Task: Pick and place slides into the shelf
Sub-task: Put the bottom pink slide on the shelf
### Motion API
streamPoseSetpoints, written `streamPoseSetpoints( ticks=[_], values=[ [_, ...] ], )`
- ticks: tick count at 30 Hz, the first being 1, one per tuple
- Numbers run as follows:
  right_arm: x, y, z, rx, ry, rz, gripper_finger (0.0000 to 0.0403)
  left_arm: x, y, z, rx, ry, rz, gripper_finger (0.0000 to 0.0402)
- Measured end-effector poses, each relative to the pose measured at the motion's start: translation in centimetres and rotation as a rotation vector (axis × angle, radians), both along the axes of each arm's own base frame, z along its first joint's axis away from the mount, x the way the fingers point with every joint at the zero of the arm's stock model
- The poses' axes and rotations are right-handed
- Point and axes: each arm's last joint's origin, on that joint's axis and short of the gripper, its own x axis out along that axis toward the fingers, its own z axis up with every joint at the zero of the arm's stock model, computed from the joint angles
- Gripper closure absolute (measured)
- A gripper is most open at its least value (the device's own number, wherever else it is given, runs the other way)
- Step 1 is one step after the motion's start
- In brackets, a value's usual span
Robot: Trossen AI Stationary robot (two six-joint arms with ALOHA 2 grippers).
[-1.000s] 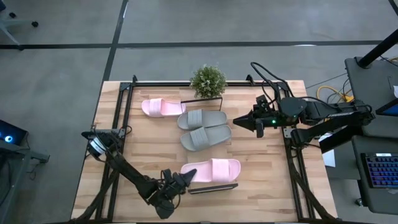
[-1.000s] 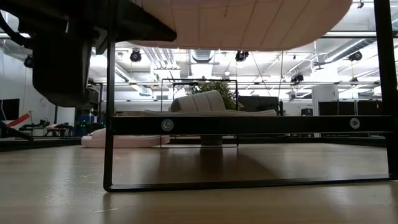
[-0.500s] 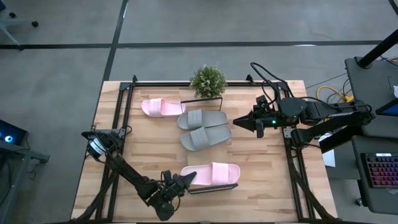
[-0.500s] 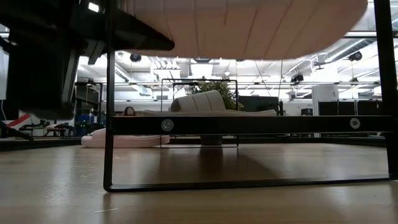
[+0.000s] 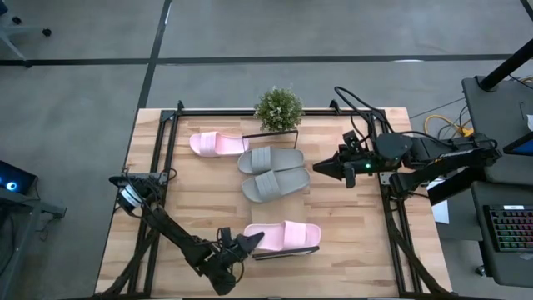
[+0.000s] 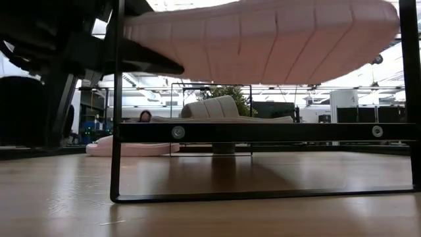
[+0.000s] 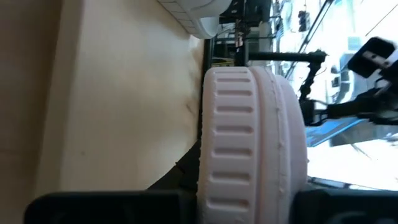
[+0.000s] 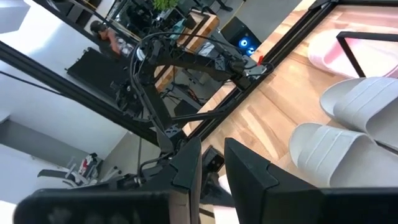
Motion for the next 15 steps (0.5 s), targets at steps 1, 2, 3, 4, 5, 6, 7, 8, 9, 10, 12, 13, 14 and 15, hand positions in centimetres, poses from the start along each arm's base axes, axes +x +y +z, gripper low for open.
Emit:
streamPoseSetpoints(
  ticks=[1,2,3,4,5,6,7,8,9,10,12,13,14,15],
  values=[
    [0.0,0.1,0.0,0.001,0.0,0.004,0.0339,0.0,0.0,-0.1,0.005,0.008,-0.002,0.0362],
    [0.0,0.2,0.0,0.005,0.001,0.007,0.0339,0.0,0.1,-0.1,0.011,0.015,0.0,0.0362],
    [0.0,0.3,0.0,0.011,0.0,0.011,0.0339,0.0,0.2,-0.2,0.018,0.023,0.0,0.0362],
    [-0.1,0.3,0.0,0.018,0.001,0.013,0.0339,0.1,0.3,-0.2,0.025,0.031,0.002,0.0362],
    [-0.1,0.4,0.0,0.023,0.001,0.015,0.0339,0.1,0.5,-0.3,0.038,0.044,0.003,0.0362],
    [-0.1,0.5,0.0,0.025,0.001,0.017,0.0339,0.1,0.6,-0.4,0.049,0.054,0.007,0.0362],
    [-0.1,0.5,0.0,0.026,0.001,0.019,0.0339,0.2,0.8,-0.5,0.06,0.065,0.012,0.0362],
    [-0.1,0.6,0.0,0.027,0.002,0.021,0.0339,0.3,1.0,-0.5,0.065,0.068,0.02,0.0362],
    [-0.1,0.6,0.0,0.031,0.001,0.019,0.034,0.4,1.1,-0.5,0.066,0.065,0.029,0.0362],
    [-0.1,0.6,0.0,0.036,0.002,0.018,0.034,0.5,1.3,-0.5,0.069,0.063,0.038,0.0362],
    [-0.1,0.6,0.0,0.049,0.003,0.016,0.034,0.6,1.5,-0.5,0.078,0.063,0.054,0.0362],
    [-0.1,0.6,0.0,0.051,0.003,0.017,0.034,0.7,1.7,-0.6,0.084,0.067,0.06,0.0362],
    [-0.1,0.7,0.0,0.054,0.003,0.019,0.034,0.7,1.7,-0.6,0.088,0.067,0.064,0.0362],
    [-0.1,0.7,0.0,0.054,0.003,0.02,0.034,0.7,1.7,-0.6,0.09,0.066,0.067,0.0362]
  ],
)
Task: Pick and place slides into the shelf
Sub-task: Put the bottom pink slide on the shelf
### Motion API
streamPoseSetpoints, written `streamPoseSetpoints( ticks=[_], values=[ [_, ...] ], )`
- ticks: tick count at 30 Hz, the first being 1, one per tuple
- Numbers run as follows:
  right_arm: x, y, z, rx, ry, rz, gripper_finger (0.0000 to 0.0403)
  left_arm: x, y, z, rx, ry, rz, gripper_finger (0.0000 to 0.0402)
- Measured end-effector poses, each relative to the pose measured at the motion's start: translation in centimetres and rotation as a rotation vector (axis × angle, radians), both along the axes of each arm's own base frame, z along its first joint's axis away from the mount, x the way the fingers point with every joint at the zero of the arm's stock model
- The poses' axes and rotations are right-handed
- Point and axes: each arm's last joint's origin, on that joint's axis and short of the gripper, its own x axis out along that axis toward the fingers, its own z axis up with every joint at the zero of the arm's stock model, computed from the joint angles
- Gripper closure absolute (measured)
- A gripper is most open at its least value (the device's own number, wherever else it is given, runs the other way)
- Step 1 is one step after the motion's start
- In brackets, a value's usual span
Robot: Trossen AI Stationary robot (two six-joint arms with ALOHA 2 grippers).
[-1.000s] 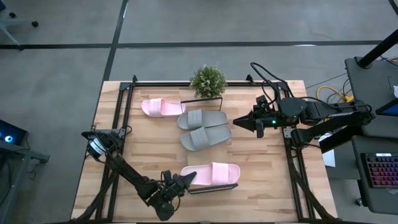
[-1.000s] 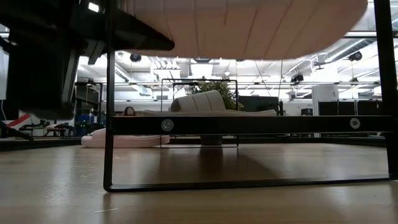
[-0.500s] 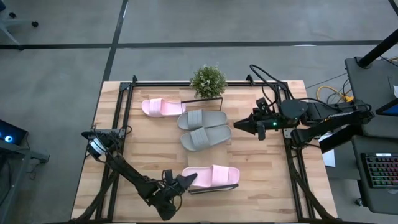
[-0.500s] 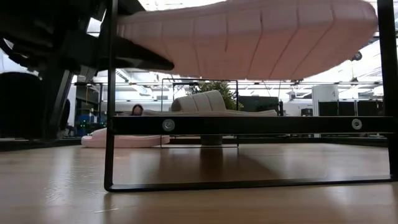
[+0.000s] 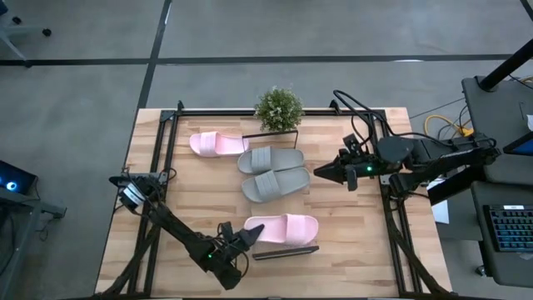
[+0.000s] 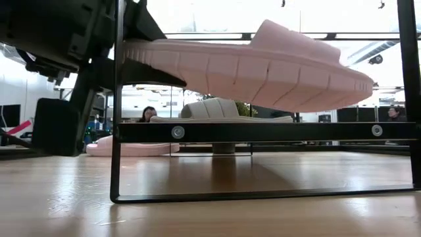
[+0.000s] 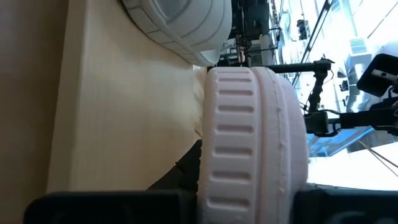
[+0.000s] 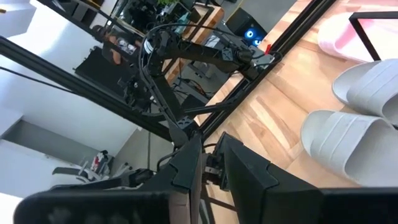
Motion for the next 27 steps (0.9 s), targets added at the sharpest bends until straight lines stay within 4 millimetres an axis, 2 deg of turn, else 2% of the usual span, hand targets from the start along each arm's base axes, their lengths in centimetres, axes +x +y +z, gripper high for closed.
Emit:
streamPoseSetpoints(
  ticks=[19,27],
  values=[
    [0.0,0.1,0.0,0.001,0.004,0.004,0.0339,0.0,-0.5,0.2,-0.032,-0.002,-0.035,0.0362],
    [0.7,0.3,-0.5,-0.001,0.03,0.004,0.0339,1.8,-2.7,-2.6,-0.076,-0.083,-0.021,0.0362]
  ],
)
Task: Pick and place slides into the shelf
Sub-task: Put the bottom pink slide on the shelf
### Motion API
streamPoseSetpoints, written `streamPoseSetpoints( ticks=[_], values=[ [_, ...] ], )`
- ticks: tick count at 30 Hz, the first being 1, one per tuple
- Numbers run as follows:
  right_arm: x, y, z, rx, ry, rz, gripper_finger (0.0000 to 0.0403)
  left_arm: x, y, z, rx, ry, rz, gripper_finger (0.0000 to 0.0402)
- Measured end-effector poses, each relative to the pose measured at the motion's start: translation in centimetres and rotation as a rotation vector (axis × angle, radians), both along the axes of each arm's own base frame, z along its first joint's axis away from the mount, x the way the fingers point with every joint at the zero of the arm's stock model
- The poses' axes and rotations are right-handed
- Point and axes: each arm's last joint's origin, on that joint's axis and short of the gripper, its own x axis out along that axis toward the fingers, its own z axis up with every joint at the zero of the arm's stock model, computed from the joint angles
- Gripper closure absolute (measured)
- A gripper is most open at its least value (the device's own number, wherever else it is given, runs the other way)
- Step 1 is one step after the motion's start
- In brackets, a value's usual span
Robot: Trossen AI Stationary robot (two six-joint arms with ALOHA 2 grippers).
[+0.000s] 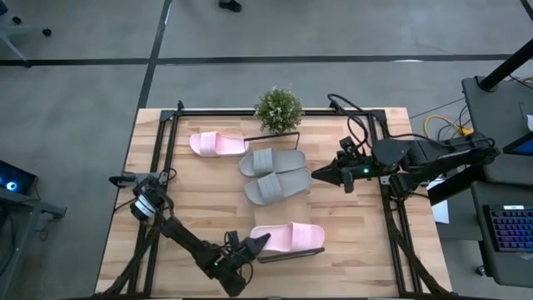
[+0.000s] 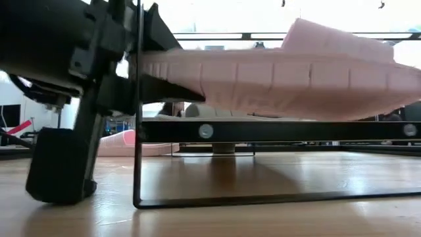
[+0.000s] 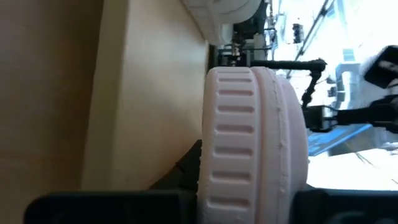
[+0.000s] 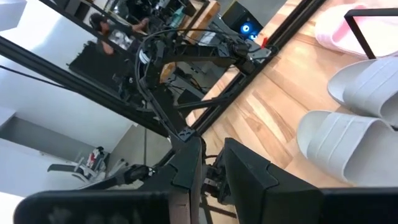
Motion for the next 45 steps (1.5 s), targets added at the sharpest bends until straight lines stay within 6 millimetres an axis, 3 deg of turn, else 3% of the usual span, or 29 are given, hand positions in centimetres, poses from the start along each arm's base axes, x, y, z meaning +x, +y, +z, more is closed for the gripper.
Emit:
streamPoseSetpoints(
  ticks=[12,45],
  values=[
    [1.1,0.7,-0.8,0.005,0.035,0.024,0.0339,-0.1,-0.4,0.8,0.018,-0.026,0.017,0.0362],
    [0.8,0.6,-0.3,-0.009,0.001,0.027,0.0339,-0.3,-1.6,1.9,-0.054,-0.049,-0.071,0.0326]
  ],
)
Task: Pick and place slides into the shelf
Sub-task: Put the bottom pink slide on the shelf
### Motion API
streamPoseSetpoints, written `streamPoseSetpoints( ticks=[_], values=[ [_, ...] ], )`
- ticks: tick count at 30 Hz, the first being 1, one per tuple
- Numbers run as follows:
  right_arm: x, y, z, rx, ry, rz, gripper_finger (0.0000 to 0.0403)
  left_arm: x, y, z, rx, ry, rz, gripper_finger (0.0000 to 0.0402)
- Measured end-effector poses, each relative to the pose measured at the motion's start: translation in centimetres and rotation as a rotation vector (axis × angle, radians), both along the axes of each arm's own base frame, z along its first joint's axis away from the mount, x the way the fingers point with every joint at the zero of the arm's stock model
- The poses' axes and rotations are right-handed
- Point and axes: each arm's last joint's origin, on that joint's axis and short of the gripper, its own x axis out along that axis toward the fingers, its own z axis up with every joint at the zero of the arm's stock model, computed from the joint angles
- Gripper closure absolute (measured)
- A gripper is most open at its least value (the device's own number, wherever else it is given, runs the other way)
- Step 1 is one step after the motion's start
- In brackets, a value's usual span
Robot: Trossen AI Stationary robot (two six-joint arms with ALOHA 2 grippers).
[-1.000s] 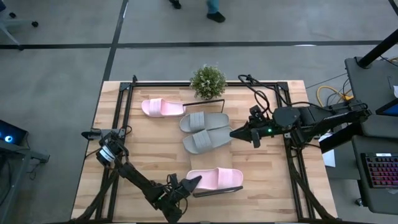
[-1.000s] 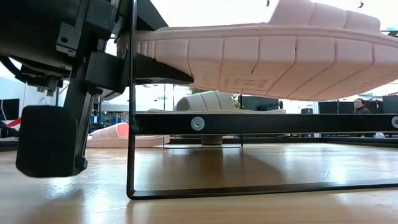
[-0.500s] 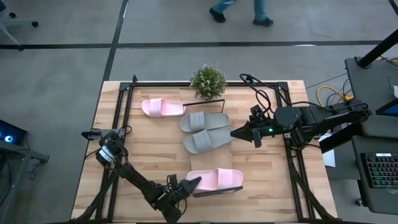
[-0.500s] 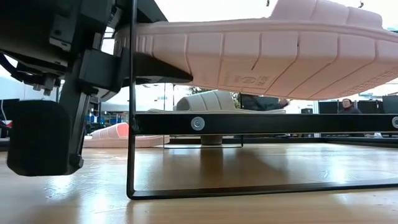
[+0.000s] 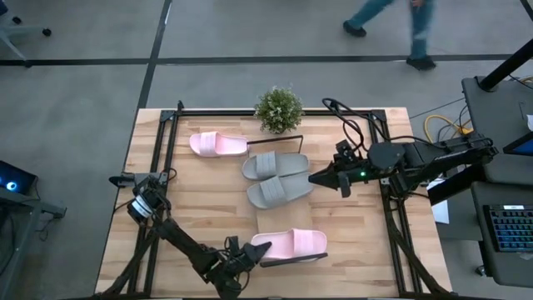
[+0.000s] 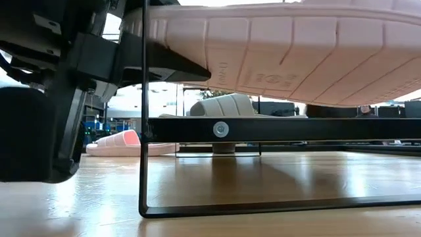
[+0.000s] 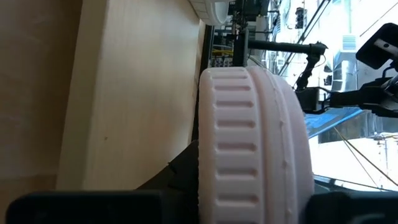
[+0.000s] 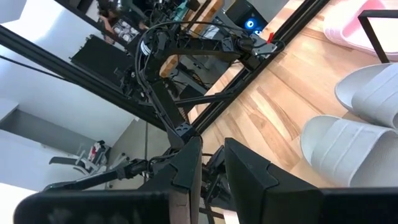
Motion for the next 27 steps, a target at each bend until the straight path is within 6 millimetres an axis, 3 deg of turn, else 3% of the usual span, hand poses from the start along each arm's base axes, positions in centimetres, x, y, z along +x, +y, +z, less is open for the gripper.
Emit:
streamPoseSetpoints(
  ticks=[15,20,27],
  values=[
    [0.0,0.0,0.1,-0.007,-0.014,0.002,0.0339,-0.1,-0.6,1.2,-0.086,0.016,-0.156,0.0161],
    [0.1,0.0,0.3,-0.003,-0.035,0.002,0.0339,-0.2,-1.1,1.4,-0.127,-0.001,-0.212,0.0137],
    [0.1,0.2,0.4,0.035,-0.038,0.05,0.0339,-1.0,-1.3,2.1,-0.13,0.021,-0.293,0.0131]
  ],
)
